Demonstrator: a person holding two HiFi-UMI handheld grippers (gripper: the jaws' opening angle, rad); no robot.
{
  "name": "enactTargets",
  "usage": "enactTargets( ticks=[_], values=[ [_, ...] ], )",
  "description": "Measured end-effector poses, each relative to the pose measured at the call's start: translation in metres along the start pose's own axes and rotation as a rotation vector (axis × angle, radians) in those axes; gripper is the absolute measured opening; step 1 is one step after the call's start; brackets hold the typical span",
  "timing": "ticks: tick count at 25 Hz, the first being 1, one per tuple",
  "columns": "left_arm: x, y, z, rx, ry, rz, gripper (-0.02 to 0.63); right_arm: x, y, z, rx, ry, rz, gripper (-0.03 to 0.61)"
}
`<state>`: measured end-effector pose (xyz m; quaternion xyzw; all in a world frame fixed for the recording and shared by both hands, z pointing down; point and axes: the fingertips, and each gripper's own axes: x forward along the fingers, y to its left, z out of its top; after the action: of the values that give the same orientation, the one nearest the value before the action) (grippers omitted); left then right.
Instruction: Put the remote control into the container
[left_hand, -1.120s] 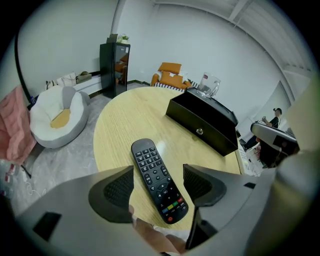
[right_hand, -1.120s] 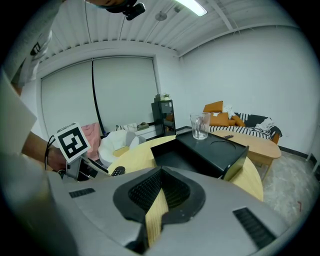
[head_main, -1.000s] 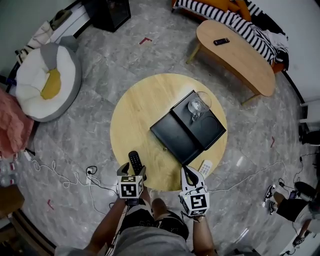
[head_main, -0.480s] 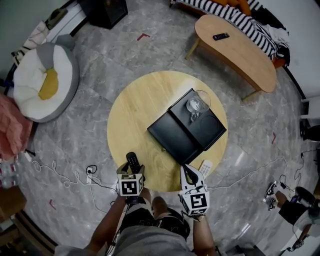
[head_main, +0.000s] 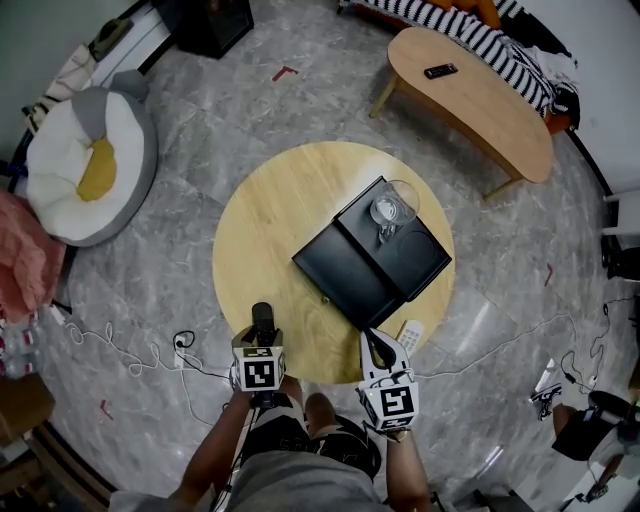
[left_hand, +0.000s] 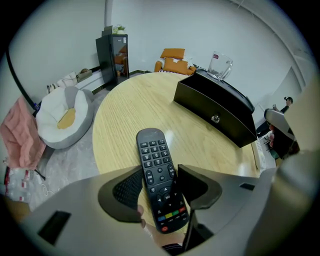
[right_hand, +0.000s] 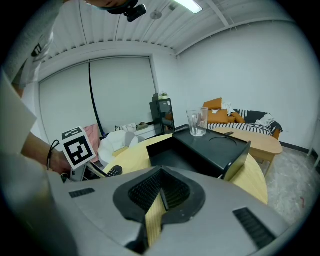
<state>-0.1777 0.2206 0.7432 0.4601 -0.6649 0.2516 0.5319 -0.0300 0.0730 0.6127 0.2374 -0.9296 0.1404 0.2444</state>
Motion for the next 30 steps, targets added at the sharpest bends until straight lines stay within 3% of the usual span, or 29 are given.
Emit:
enactTargets(
  ticks=[16,30],
  values=[
    [-0.004,0.005,0.006,0.050,-0.024,-0.004,0.202,-0.005,-0.001,0.000,0.006,-0.010,-0.013,0.008],
    [-0.083,-0.007,0.081,0.147,-0.268,-0.011,0.201,-0.015,0.001,0.029,0.007,-0.067,-0.028,0.008]
  ],
)
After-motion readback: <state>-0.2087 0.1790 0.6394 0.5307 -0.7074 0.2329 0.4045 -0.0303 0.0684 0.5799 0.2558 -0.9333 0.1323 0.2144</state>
